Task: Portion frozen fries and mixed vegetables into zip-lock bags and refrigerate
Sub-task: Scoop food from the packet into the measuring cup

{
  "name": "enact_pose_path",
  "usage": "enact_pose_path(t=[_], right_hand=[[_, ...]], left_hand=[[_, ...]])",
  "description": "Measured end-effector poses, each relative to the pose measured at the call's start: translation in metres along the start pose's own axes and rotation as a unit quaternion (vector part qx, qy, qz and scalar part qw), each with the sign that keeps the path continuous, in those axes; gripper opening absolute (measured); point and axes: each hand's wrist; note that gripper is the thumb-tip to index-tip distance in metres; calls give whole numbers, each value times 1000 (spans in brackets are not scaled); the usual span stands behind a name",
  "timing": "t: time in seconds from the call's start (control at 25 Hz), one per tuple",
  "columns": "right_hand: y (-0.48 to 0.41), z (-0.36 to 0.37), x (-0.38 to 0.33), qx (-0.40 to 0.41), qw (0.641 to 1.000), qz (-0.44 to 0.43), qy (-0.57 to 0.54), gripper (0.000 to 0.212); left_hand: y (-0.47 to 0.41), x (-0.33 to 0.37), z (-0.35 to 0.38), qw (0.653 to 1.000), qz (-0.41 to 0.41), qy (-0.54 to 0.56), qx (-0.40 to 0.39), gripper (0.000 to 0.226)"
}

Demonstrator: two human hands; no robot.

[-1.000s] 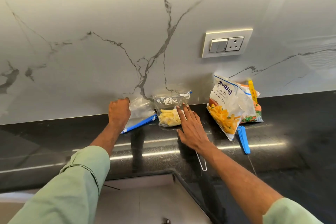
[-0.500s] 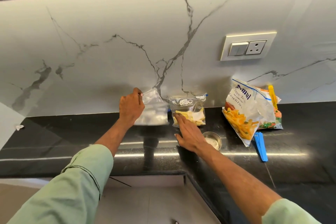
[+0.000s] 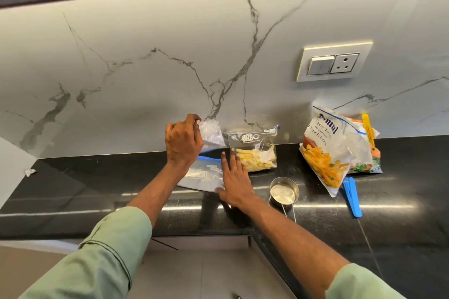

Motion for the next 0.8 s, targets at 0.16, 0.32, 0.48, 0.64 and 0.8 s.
enact_pose_path(t=[0.16,0.32,0.48,0.64,0.8], right_hand=[[7,-34,2,112,981,6,-158,111],[29,-72,20,28,926,31,-375,101],[53,-97,55,-127,731,118,-660,85],[99,-102,95,-206,558,139,-792,48],[130,-106,119,-101,613,127,-773,16]], left_hand=[[-6,33,-12,993,-77,84,6,28],[-11,64,-24,932,-196,304,-16,66],[-12,84,-23,780,-363,510,-11,43],[-6,124,-27,682,-418,600,-26,34],[11,159,-27,682,-425,592,-60,32]])
Point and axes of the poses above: each hand's wrist, its own y-axis away from the middle knuckle, its own z-axis out of the palm, x = y × z, and after that the axes turned 13 degrees about z, right-handed
